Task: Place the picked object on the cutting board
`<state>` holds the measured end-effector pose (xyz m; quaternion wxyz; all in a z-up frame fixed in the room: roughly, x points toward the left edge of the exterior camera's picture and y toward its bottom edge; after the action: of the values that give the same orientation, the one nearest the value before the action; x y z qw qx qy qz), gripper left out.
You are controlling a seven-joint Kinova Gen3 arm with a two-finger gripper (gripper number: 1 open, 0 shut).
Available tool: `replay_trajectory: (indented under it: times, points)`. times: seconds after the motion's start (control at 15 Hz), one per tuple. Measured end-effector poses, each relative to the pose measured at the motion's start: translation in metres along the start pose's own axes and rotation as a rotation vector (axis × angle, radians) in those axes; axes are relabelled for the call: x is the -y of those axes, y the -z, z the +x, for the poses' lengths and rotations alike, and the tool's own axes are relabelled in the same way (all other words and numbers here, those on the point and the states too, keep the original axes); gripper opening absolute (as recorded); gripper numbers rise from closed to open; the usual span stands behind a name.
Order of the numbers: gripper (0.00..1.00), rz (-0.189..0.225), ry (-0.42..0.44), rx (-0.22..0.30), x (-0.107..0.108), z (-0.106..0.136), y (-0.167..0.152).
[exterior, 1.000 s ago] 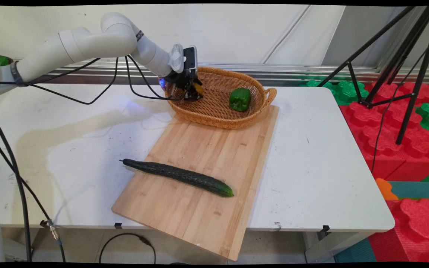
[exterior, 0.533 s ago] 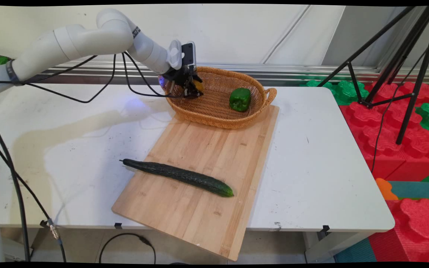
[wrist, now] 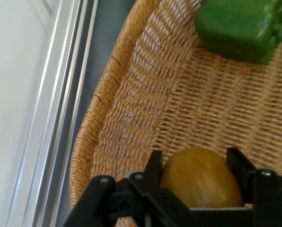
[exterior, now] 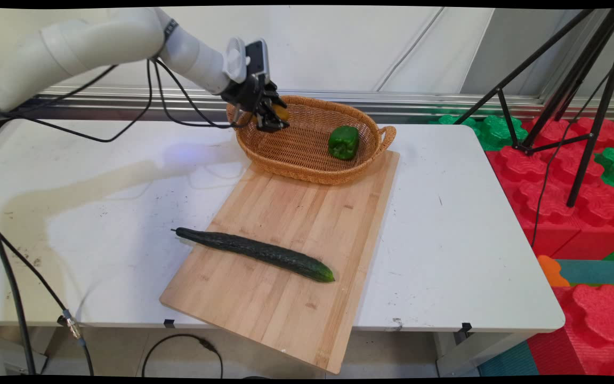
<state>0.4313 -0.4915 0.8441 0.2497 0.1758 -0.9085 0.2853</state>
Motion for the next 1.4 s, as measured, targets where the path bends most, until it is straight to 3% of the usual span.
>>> replay_trajectory:
  times: [0.47,0.8,1.13,1.4]
  points:
    - [0.0,-0.078,0.053,-0.082,-0.006,0.002,0.071]
    - [0.0,-0.191,0.104,-0.115,-0.024,-0.008,0.12]
    - [0.0,-0.282,0.155,-0.117,-0.047,-0.019,0.141]
    - [0.0,-0.342,0.181,-0.094,-0.071,-0.028,0.137]
